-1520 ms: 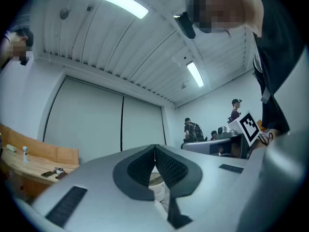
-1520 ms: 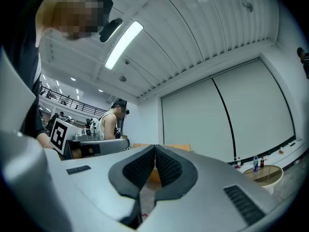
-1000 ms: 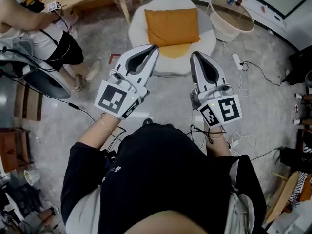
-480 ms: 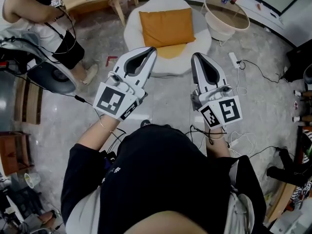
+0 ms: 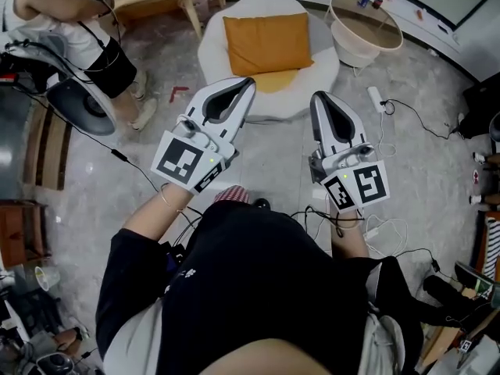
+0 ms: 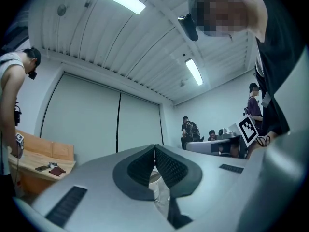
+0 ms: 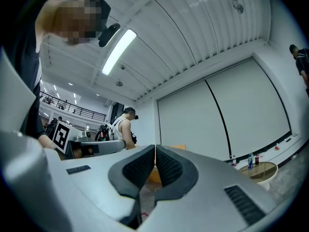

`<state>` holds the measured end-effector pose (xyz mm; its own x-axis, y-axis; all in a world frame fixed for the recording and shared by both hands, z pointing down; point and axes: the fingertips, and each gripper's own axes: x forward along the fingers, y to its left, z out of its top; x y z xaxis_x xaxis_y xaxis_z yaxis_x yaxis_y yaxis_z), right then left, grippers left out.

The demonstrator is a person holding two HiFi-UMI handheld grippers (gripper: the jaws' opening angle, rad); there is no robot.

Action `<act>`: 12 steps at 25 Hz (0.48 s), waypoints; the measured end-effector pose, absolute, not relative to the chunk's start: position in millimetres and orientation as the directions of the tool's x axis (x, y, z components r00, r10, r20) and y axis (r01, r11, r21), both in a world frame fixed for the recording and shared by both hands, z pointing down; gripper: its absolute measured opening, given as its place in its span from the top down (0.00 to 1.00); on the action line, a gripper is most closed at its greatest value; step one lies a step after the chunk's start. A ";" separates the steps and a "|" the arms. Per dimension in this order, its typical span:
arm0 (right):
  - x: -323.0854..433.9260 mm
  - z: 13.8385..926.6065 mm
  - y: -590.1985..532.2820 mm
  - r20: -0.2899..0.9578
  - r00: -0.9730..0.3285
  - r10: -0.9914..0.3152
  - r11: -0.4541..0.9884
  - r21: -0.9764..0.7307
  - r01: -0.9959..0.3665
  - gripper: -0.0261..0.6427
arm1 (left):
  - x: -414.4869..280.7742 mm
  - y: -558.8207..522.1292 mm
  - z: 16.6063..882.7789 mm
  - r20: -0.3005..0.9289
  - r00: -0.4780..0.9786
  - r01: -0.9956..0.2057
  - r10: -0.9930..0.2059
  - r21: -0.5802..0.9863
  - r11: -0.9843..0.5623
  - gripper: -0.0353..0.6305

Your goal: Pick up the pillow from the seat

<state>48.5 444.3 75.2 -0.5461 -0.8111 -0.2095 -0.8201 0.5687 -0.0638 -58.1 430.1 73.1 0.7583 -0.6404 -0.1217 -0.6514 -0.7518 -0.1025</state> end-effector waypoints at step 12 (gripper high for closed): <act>72.5 81.9 415.2 -0.210 -0.517 -0.830 0.542 -0.080 -0.837 0.93 | -44.1 396.7 76.7 -0.111 0.768 -0.640 -0.630 -0.100 -0.762 0.93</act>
